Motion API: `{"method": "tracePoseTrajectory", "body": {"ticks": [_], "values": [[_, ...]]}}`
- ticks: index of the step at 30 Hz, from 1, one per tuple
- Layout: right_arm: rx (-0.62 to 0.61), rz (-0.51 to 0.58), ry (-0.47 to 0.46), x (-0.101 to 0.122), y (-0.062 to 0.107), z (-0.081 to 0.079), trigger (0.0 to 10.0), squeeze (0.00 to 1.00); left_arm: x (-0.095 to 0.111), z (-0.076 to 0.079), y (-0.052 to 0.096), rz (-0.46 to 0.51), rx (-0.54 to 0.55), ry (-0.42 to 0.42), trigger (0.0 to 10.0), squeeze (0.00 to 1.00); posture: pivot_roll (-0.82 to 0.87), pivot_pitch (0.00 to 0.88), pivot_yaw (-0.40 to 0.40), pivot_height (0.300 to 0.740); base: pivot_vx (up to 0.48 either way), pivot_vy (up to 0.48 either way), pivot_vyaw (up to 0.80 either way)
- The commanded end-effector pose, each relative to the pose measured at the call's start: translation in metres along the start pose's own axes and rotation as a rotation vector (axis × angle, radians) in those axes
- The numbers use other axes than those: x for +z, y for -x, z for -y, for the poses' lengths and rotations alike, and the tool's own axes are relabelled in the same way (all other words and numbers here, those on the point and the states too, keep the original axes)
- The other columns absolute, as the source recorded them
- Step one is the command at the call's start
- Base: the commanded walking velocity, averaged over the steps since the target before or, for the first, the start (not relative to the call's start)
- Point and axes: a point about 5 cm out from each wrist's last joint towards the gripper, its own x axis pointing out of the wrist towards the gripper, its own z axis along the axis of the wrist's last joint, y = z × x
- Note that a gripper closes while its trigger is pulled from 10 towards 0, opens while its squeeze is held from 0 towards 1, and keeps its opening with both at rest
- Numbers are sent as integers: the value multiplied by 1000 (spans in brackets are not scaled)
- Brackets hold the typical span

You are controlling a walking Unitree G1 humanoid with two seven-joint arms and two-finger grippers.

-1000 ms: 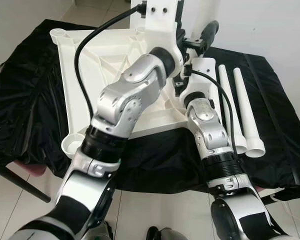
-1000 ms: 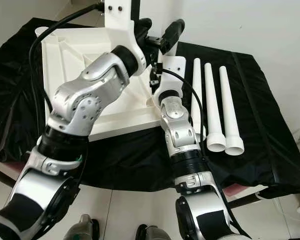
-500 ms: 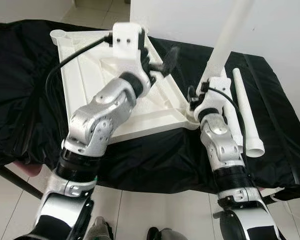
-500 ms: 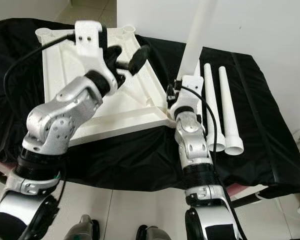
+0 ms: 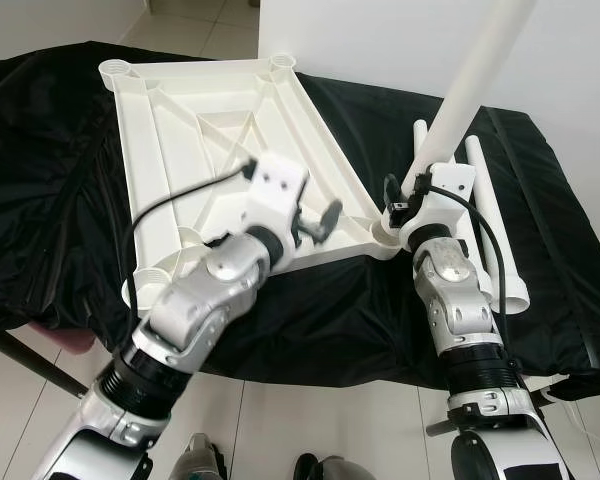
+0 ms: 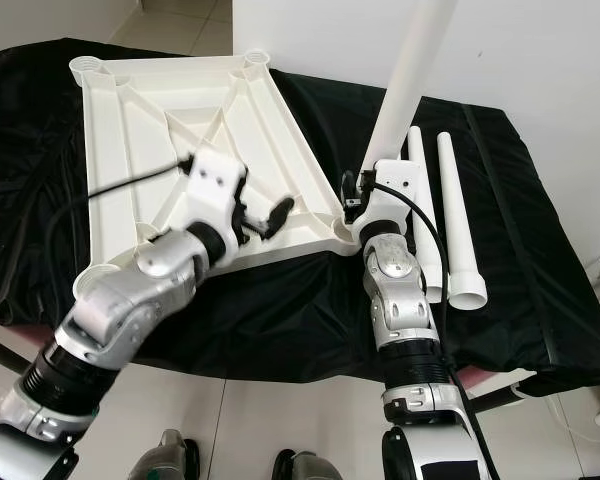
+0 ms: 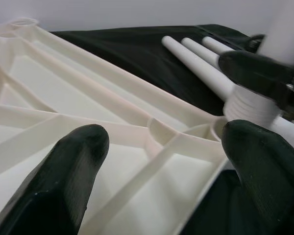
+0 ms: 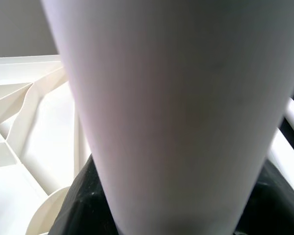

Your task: Building children table

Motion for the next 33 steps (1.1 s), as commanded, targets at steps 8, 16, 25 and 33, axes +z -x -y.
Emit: {"method": "tracePoseTrajectory", "body": {"ticks": [8, 16, 25, 33], "values": [[10, -9, 13, -9, 4, 6, 10000, 0, 0, 24, 7, 21, -308, -58, 10000, 0, 108, 152, -69, 740, 0, 0, 0], [74, -11, 32, -16, 7, 0, 10000, 0, -10, 39, 15, -21, -407, -95, 10000, 0, 112, 158, -69, 740, 0, 0, 0], [103, -12, 42, -20, 7, -3, 10000, 0, -13, 44, 16, -35, -423, -101, 10000, 0, 113, 159, -68, 740, 0, 0, 0], [145, -8, 49, -24, 5, -6, 10000, 0, -11, 46, 17, -34, -425, -96, 10000, 0, 116, 160, -69, 740, 0, 0, 0]]}}
